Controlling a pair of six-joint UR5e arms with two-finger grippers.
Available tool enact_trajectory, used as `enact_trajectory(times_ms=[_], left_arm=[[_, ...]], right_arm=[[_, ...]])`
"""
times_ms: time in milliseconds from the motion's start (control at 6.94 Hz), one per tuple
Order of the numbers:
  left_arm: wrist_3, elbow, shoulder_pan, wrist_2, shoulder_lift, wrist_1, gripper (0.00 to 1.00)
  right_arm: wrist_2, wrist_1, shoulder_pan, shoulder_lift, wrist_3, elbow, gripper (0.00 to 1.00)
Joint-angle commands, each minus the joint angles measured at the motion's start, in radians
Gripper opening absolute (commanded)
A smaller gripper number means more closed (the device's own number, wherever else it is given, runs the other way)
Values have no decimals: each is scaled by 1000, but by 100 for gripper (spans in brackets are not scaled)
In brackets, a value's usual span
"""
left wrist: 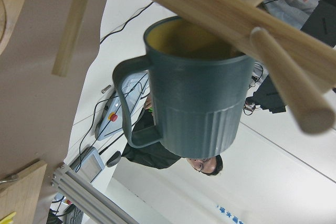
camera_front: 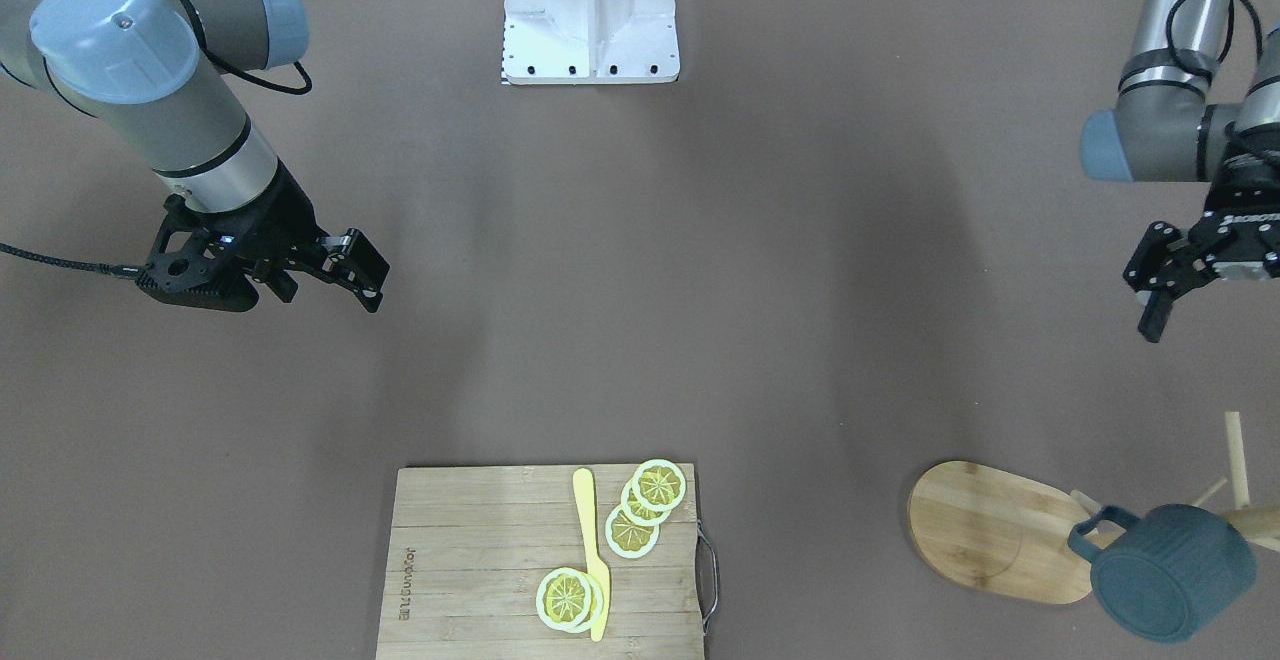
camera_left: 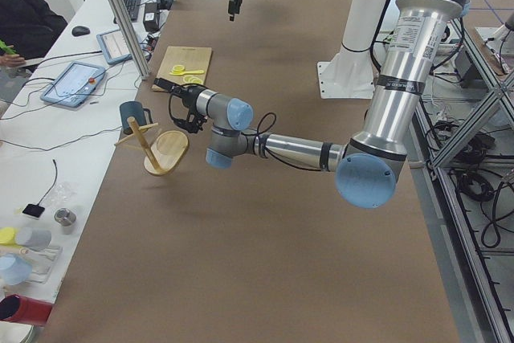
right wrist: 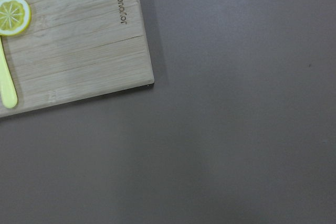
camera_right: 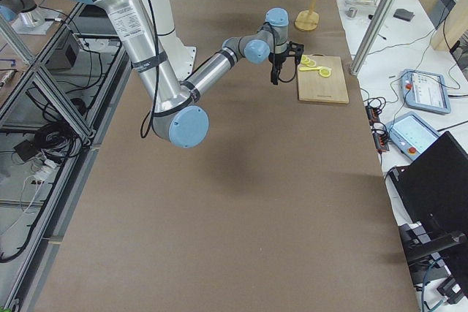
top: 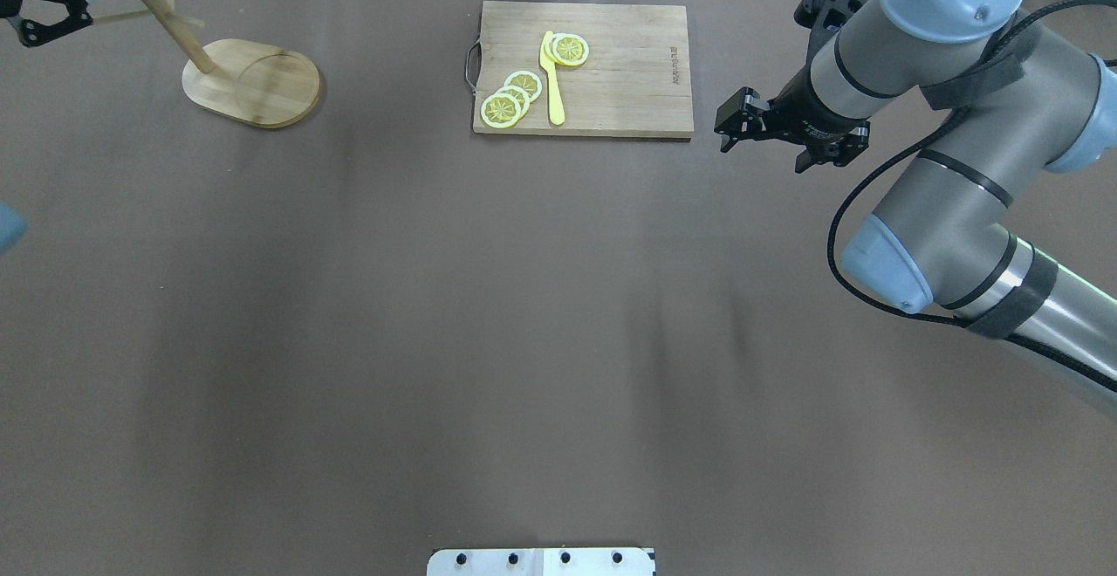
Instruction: Hang cup on storage rack
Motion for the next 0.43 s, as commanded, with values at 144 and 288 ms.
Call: enact_trajectory(times_ms=[144, 288], left_arm=[[430, -60, -251, -219, -26, 156, 98], [657, -60, -297, -248, -20, 230, 98]], right_arm=[[3, 2, 53, -104, -14, 31, 100], [3, 2, 74, -136, -64, 31, 100]])
